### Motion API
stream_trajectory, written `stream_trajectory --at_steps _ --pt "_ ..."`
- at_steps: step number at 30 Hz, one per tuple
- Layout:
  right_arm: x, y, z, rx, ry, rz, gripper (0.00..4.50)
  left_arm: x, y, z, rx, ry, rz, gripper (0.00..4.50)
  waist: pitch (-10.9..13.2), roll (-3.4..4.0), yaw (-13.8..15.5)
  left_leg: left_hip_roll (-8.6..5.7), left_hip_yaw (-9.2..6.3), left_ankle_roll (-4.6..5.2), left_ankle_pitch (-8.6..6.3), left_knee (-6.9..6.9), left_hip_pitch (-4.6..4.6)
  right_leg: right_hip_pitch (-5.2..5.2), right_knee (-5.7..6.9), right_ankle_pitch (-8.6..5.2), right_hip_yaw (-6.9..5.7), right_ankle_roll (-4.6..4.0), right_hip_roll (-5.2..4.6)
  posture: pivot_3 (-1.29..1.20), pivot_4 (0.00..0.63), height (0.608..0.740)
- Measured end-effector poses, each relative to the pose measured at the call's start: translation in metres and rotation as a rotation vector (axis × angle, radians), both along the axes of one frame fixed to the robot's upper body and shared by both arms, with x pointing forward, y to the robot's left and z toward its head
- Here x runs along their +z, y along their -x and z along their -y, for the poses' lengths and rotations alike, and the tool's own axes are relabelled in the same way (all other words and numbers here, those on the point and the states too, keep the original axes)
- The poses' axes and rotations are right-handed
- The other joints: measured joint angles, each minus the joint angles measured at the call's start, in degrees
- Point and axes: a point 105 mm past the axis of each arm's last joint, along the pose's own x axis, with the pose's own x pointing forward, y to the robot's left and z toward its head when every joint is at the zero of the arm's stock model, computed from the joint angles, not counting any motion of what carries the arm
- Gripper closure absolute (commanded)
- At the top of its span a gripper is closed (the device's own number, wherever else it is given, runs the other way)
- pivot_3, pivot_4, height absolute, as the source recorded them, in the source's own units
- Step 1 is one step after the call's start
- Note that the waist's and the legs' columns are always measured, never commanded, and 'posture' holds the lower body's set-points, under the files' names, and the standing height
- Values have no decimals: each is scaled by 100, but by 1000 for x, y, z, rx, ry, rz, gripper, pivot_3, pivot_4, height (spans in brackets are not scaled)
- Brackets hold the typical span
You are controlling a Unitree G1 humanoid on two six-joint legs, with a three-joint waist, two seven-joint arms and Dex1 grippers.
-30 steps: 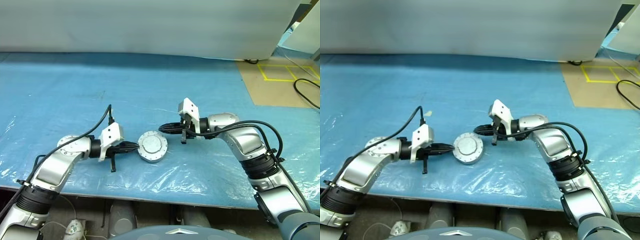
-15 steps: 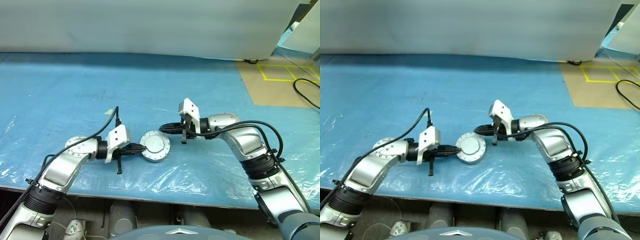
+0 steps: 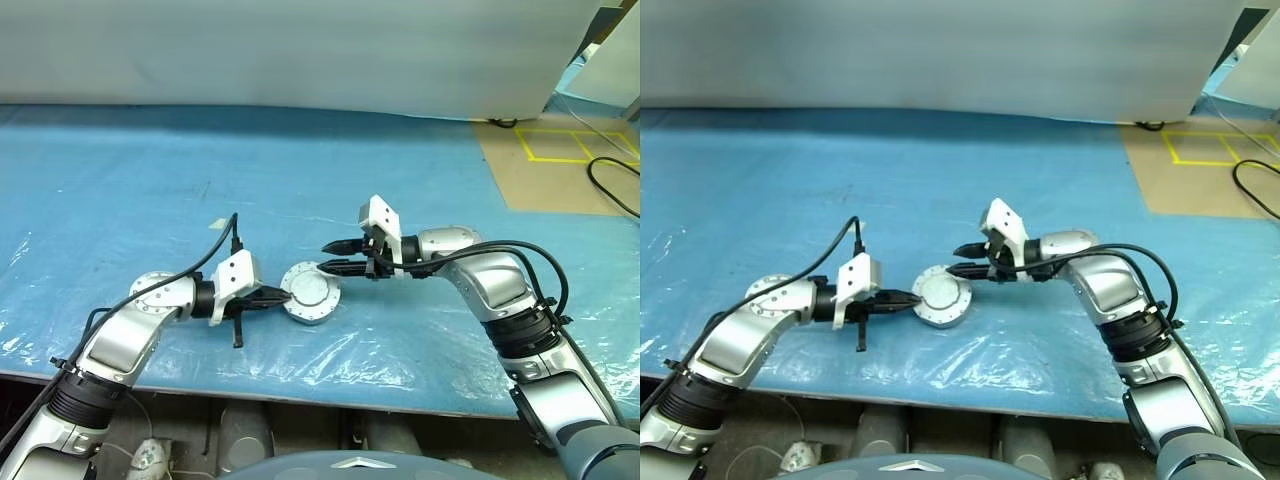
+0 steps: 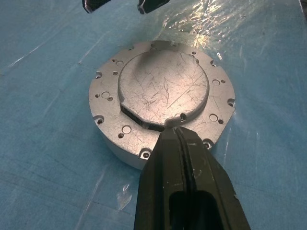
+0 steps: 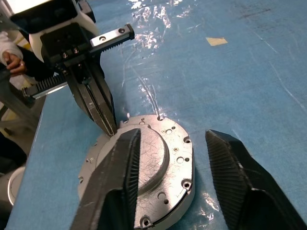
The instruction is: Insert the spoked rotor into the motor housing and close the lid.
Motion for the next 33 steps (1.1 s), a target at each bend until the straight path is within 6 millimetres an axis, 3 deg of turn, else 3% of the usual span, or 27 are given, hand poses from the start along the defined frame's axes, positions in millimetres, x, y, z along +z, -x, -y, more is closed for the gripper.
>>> stream_trajectory --at_steps 1,5,8,13,16,18,24,33 --pt "4 -1 2 -15 -16 -21 1014 0 0 0 -1 2 2 4500 0 0 -1 0 0 0 0 0 0 0 0 0 0 0 0 0 150 740" --pt "17 -3 17 -59 -66 -145 1014 0 0 1 -2 6 3 4500 0 1 6 0 0 0 0 -1 0 1 0 0 0 0 0 0 150 740" --pt "17 -6 36 -135 -133 -366 1014 0 0 2 -1 8 3 4500 0 1 8 -2 0 0 0 -1 1 2 -3 0 1 0 0 0 150 740" --pt "-20 -5 70 -336 -200 -797 1014 0 0 2 -1 13 4 4500 -4 12 27 -1 0 -1 1 -1 1 3 -3 0 -1 -1 0 0 150 740" --pt "-49 12 65 -354 -182 -947 1014 0 -1 2 2 14 4 4500 -2 26 47 -1 0 -1 1 -4 1 3 -4 0 -2 -1 0 0 150 740" --pt "-57 21 57 -335 -170 -983 1014 0 -1 2 3 15 4 4500 3 39 47 -1 1 -1 1 -3 1 2 -4 0 -1 -1 -1 0 150 740" --pt "-50 28 43 -284 -155 -940 1014 -1 1 1 7 12 2 4500 2 46 48 -2 1 -1 0 -4 3 3 -4 -1 -1 0 -6 0 150 740" --pt "-58 31 29 -273 -134 -940 1014 -2 5 2 17 14 3 4500 1 47 43 -12 2 -1 1 -37 4 2 -25 -3 -3 3 -10 0 150 740"
